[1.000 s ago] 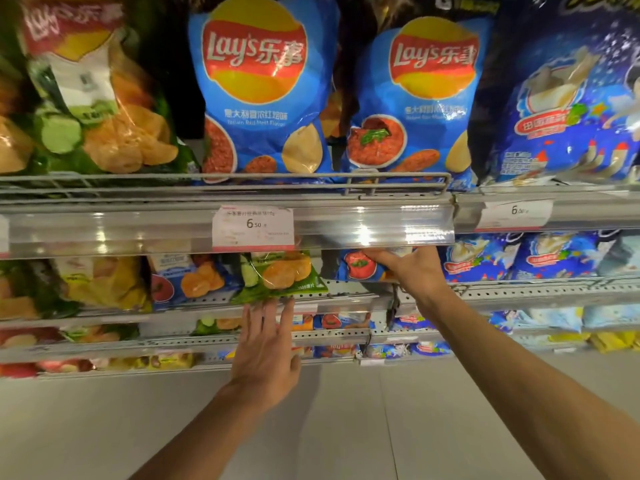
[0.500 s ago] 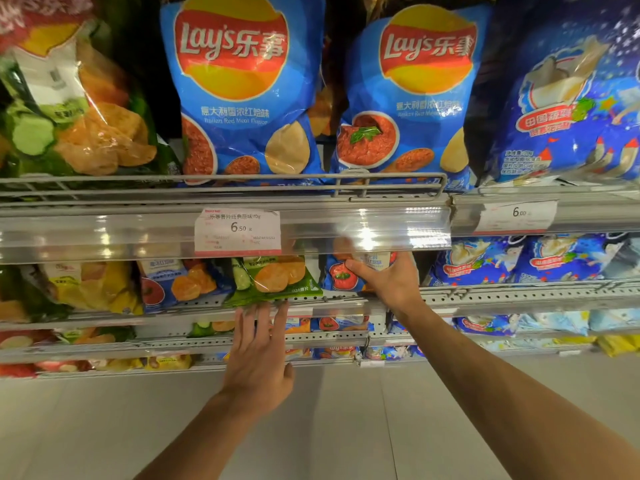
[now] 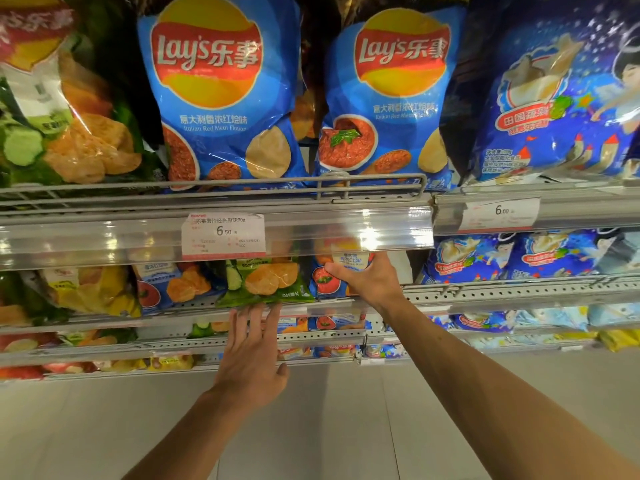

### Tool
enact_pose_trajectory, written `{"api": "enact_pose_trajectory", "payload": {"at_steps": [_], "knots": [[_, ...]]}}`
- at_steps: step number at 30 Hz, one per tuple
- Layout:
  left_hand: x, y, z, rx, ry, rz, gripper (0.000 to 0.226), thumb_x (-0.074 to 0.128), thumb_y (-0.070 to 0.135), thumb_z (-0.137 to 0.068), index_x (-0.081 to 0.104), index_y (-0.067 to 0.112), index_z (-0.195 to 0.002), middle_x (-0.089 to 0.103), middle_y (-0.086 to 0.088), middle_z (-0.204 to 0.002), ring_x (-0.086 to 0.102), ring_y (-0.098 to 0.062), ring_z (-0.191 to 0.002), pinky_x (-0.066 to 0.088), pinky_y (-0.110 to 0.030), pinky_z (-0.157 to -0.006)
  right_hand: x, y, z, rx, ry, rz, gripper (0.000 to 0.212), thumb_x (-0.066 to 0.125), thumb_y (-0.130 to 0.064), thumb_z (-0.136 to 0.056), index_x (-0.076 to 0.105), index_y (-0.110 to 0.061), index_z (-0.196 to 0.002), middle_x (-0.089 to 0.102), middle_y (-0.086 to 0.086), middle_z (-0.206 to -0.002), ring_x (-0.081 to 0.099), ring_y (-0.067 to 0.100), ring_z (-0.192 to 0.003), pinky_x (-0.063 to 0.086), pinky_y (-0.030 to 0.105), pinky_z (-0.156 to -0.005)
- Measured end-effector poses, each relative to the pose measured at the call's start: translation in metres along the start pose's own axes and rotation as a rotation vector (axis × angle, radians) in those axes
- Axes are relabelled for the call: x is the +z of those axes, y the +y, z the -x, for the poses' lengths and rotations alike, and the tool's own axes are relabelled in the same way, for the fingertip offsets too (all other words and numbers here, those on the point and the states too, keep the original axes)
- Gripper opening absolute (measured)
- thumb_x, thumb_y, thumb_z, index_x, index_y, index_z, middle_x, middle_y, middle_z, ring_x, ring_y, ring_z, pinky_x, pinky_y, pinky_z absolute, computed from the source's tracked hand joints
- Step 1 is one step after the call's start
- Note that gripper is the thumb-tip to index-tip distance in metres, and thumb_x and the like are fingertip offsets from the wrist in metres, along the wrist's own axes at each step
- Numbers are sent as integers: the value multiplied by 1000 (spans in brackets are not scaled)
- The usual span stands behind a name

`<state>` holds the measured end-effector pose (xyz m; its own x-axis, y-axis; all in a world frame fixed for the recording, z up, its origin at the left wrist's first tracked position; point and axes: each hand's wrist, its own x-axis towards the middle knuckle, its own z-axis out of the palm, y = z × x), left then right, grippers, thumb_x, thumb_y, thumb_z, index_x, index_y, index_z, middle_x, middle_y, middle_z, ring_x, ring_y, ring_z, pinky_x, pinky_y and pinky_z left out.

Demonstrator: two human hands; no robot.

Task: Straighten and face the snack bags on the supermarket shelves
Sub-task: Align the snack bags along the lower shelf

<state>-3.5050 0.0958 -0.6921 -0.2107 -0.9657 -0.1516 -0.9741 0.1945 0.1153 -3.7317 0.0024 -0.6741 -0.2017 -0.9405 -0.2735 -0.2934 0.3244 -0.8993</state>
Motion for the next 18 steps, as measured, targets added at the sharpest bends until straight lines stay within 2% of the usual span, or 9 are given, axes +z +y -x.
{"api": "enact_pose_trajectory", "payload": {"at_steps": [2,5,10,12,15,18], "knots": [[-2,-1,0,-2,-16,14,103,63,51,-82,-3,21,-157,10,-5,-150,2,-30,-144,11,-47,-124,-1,-1,2,-19,17,-25,48,92,-42,-67,61,-29,-100,72,-10,-95,67,2,-87,54,22,-78],[-4,-3,-1,1,-30,46,101,61,51,-83,-2,23,-156,10,-3,-150,3,-28,-143,13,-46,-124,-3,2,7,-62,47,-57,55,94,-33,-67,59,-21,-107,74,-3,-102,71,10,-94,59,31,-89],[-8,-13,0,41,-34,140,97,61,46,-84,0,25,-157,11,3,-150,5,-22,-143,18,-38,-122,-8,3,16,-101,82,8,65,93,-30,-70,56,-11,-120,68,8,-115,68,23,-107,58,45,-95],[-11,-17,0,51,-26,215,96,62,42,-85,3,23,-158,15,6,-150,9,-18,-143,21,-34,-121,-5,5,26,-145,141,157,68,91,-37,-72,56,-10,-124,63,11,-123,59,27,-118,51,44,-103],[-17,-22,0,41,26,408,85,66,33,-88,16,21,-156,24,6,-152,17,-12,-143,22,-26,-118,7,6,52,-251,331,334,81,87,-40,-76,47,-9,-139,49,10,-137,40,24,-129,37,30,-107],[-22,-30,5,-10,149,614,62,67,24,-91,40,24,-147,44,5,-143,38,-5,-128,30,-17,-103,28,6,74,-345,464,352,73,83,-33,-82,47,-9,-141,45,11,-140,37,26,-130,37,34,-107]]}}
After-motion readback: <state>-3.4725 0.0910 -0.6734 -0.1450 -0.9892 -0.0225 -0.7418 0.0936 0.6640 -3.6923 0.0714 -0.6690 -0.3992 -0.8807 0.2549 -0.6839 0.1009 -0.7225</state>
